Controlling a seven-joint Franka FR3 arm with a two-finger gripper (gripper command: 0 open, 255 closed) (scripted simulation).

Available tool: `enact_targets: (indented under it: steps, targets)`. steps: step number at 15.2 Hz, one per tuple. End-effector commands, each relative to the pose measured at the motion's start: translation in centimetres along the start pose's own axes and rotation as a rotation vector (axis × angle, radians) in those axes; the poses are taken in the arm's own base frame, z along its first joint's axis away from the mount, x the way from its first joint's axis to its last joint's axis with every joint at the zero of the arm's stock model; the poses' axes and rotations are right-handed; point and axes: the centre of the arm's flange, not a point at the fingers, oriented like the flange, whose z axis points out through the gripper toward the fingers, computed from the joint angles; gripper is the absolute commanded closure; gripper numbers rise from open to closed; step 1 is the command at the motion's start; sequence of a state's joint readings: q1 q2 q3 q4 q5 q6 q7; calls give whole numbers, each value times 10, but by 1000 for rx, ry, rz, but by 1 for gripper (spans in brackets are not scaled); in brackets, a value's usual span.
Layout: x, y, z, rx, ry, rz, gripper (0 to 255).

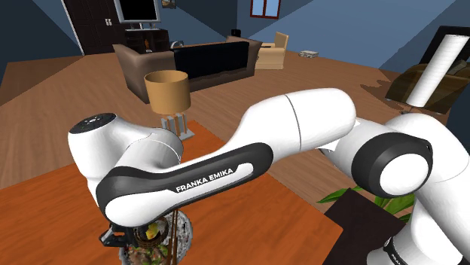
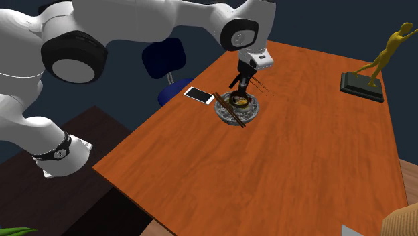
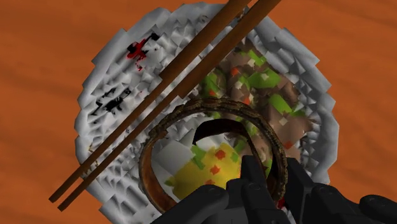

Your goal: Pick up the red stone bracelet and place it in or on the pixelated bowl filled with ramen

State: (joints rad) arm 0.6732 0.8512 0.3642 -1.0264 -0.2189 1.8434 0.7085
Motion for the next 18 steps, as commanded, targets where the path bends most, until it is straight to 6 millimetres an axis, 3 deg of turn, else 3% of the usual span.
enact_targets:
  steps: [1,6,7,12,16,18]
  targets:
    - [0,0,2,0,0,0,255]
    - [0,0,2,0,0,0,255]
    - [0,0,2,0,0,0,0]
    - [0,0,2,0,0,0,0]
    - [0,0,-48,0,0,0,0]
    - [-1,0,-48,0,0,0,0]
